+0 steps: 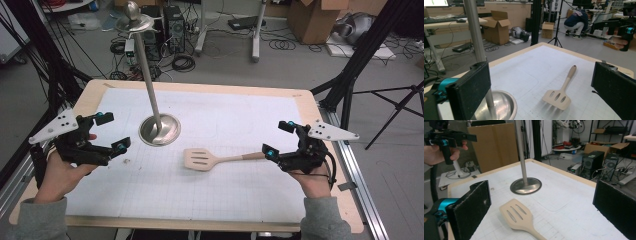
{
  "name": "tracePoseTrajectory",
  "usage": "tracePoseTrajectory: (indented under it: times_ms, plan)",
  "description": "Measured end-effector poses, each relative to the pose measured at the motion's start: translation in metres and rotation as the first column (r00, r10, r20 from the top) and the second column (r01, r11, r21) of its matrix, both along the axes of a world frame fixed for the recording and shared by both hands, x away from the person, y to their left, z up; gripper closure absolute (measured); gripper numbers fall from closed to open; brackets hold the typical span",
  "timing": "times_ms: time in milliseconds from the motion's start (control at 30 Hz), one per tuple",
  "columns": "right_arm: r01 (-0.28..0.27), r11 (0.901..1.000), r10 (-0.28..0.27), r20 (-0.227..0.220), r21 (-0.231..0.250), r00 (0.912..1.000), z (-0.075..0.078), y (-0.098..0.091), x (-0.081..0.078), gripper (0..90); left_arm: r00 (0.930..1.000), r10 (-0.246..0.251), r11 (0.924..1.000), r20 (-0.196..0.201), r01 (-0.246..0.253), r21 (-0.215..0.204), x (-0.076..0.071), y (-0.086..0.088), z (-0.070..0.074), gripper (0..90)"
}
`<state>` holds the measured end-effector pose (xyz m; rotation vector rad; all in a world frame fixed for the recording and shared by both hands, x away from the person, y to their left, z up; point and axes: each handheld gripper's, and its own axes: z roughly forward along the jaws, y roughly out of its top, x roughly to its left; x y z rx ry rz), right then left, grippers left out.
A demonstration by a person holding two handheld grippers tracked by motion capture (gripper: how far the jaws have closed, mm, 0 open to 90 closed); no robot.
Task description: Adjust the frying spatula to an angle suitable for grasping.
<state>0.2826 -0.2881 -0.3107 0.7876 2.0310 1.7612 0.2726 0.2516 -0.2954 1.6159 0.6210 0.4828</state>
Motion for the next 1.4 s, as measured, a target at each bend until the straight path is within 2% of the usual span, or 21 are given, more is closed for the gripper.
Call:
tracePoseTrajectory:
  times_ms: [100, 133, 200, 233, 300, 333, 400, 467, 533, 567, 600, 633, 700, 733, 767, 900, 933, 1033, 1167, 1267, 1400]
  plan:
    - [0.008, 1.0, -0.008, -0.009, 0.004, 0.9999, -0.002, 0.0, 0.001, 1.9, 1.0, 0.008, 1.0, 0.0, -0.008, 0.005, 0.0, 0.001, -0.001, 2.9]
    - [-0.001, 1.0, 0.001, -0.004, 0.006, 1.0, -0.005, 0.0, 0.002, 7.6, 0.9999, 0.016, 0.9999, -0.002, -0.016, 0.001, 0.0, 0.002, -0.001, 2.9]
    - [-0.003, 1.0, 0.003, -0.003, 0.007, 1.0, -0.006, 0.0, 0.003, 10.3, 0.9998, 0.019, 0.9998, -0.001, -0.019, 0.003, 0.0, 0.003, -0.001, 2.9]
    - [-0.018, 0.9998, 0.018, -0.013, 0.009, 0.9997, -0.009, 0.001, 0.005, 18.5, 0.9997, 0.022, 0.9997, -0.002, -0.022, 0.005, 0.0, 0.004, -0.001, 2.9]
    - [-0.019, 0.9998, 0.019, -0.013, 0.012, 0.9997, -0.011, 0.002, 0.006, 20.0, 0.9997, 0.026, 0.9996, -0.002, -0.026, 0.006, 0.0, 0.005, -0.002, 2.9]
    - [-0.02, 0.9998, 0.021, -0.042, 0.008, 0.9989, -0.015, 0.005, 0.009, 26.3, 0.9996, 0.028, 0.9996, -0.005, -0.028, 0.004, 0.0, 0.005, -0.002, 2.9]
    - [-0.037, 0.9993, 0.037, -0.063, -0.004, 0.9973, -0.017, 0.009, 0.011, 31.5, 0.9995, 0.03, 0.9995, -0.007, -0.03, 0.005, 0.0, 0.006, -0.003, 2.9]
    - [-0.039, 0.9989, 0.037, -0.061, -0.028, 0.9975, -0.02, 0.013, 0.013, 37.5, 0.9993, 0.036, 0.9993, -0.011, -0.036, 0.013, 0.0, 0.006, -0.004, 2.9]
    - [-0.034, 0.9993, 0.033, -0.055, -0.016, 0.9979, -0.023, 0.014, 0.014, 45.0, 0.9992, 0.037, 0.9992, -0.013, -0.036, 0.014, 0.0, 0.006, -0.005, 2.9]
    - [-0.034, 0.9993, 0.033, -0.055, -0.016, 0.9979, -0.023, 0.014, 0.014, 45.0, 0.9992, 0.038, 0.9992, -0.013, -0.037, 0.015, 0.0, 0.006, -0.005, 2.9]
    - [-0.019, 0.9998, 0.019, -0.05, -0.005, 0.9986, -0.027, 0.014, 0.015, 51.9, 0.9991, 0.04, 0.9991, -0.014, -0.04, 0.016, -0.001, 0.006, -0.005, 2.9]
    - [-0.019, 0.9998, 0.019, -0.05, -0.005, 0.9986, -0.027, 0.014, 0.015, 51.9, 0.999, 0.043, 0.9989, -0.015, -0.043, 0.018, -0.001, 0.006, -0.006, 2.9]
    - [0.008, 1.0, -0.008, -0.045, -0.006, 0.999, -0.03, 0.013, 0.015, 58.7, 0.9986, 0.05, 0.9985, -0.017, -0.05, 0.024, -0.001, 0.007, -0.006, 2.9]
    - [0.023, 0.9997, -0.023, -0.042, 0.009, 0.9989, -0.034, 0.011, 0.015, 66.9, 0.9979, 0.061, 0.9978, -0.022, -0.06, 0.03, -0.001, 0.007, -0.007, 2.9]
    - [0.023, 0.9997, -0.023, -0.042, 0.009, 0.9989, -0.034, 0.011, 0.015, 66.9, 0.997, 0.074, 0.9966, -0.024, -0.073, 0.038, 0.0, 0.008, -0.007, 2.9]
    - [0.087, 0.992, -0.081, -0.063, 0.092, 0.9947, -0.04, 0.011, 0.013, 84.6, 0.9962, 0.083, 0.996, -0.024, -0.083, 0.034, 0.0, 0.009, -0.008, 2.9]
    - [0.1, 0.9907, -0.094, -0.073, 0.092, 0.9929, -0.042, 0.011, 0.012, 87.6, 0.9963, 0.082, 0.9961, -0.023, -0.081, 0.033, 0.0, 0.01, -0.008, 2.9]
    - [0.099, 0.994, -0.095, -0.078, 0.046, 0.9924, -0.047, 0.017, 0.015, 89.3, 0.9967, 0.078, 0.9963, -0.022, -0.077, 0.037, -0.001, 0.009, -0.008, 2.9]
    - [0.054, 0.9943, -0.059, -0.054, -0.092, 0.9968, -0.054, 0.033, 0.02, 89.3, 0.9966, 0.08, 0.996, -0.017, -0.079, 0.04, -0.001, 0.009, -0.009, 2.9]
    - [0.041, 0.993, -0.047, -0.045, -0.11, 0.9979, -0.057, 0.038, 0.021, 89.3, 0.9969, 0.078, 0.9962, -0.014, -0.077, 0.04, -0.003, 0.009, -0.009, 2.9]
    - [0.033, 0.991, -0.041, -0.062, -0.13, 0.9972, -0.066, 0.043, 0.025, 89.3, 0.9973, 0.073, 0.9966, -0.008, -0.072, 0.039, -0.005, 0.011, -0.008, 2.9]
